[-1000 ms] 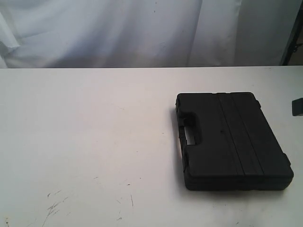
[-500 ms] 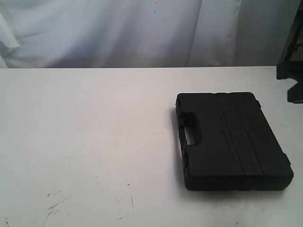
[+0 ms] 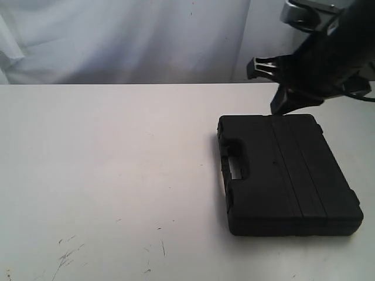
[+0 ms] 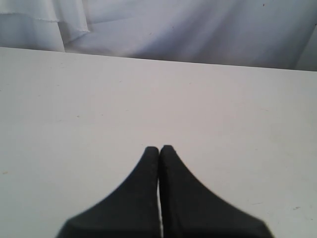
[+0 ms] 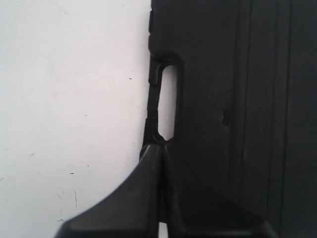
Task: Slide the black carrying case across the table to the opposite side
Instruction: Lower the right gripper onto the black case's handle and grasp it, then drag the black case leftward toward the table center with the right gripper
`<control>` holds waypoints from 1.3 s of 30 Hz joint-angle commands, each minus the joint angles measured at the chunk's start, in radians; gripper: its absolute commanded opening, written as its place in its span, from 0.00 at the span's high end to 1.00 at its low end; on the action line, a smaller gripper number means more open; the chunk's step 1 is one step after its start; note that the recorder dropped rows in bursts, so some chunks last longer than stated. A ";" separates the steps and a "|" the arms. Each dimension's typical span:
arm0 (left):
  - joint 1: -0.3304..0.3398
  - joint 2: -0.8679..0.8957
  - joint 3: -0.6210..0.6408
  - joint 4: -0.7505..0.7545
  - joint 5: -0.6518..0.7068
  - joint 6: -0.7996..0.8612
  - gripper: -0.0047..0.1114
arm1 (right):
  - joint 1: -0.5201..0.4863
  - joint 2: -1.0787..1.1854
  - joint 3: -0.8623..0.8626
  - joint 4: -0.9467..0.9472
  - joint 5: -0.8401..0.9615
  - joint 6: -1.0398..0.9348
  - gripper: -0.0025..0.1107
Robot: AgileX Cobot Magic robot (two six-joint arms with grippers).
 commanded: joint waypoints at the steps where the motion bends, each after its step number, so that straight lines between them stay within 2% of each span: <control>1: 0.003 -0.005 0.005 0.000 -0.010 -0.001 0.96 | 0.042 0.109 -0.105 -0.005 0.031 0.021 0.98; 11: 0.003 -0.005 0.005 0.000 -0.010 -0.001 0.96 | 0.074 0.390 -0.362 -0.007 0.144 0.036 0.98; 20: 0.003 -0.005 0.005 0.000 -0.010 -0.001 0.96 | 0.074 0.539 -0.420 -0.009 0.185 0.077 0.97; 23: 0.003 -0.005 0.005 0.000 -0.010 -0.001 0.96 | 0.074 0.563 -0.420 -0.009 0.192 0.077 0.89; 27: 0.003 -0.005 0.005 0.000 -0.010 -0.001 0.96 | 0.078 0.567 -0.420 -0.006 0.190 0.074 0.73; 29: 0.003 -0.005 0.005 0.000 -0.010 -0.001 0.96 | 0.086 0.569 -0.420 -0.006 0.188 0.074 0.69; 33: 0.003 -0.005 0.005 0.000 -0.010 -0.001 0.96 | 0.113 0.573 -0.420 -0.018 0.190 0.085 0.69; 36: 0.003 -0.005 0.005 0.000 -0.010 -0.001 0.96 | 0.145 0.584 -0.422 -0.130 0.188 0.171 0.69; 39: 0.003 -0.005 0.005 0.000 -0.010 -0.001 0.96 | 0.156 0.594 -0.422 -0.153 0.186 0.231 0.69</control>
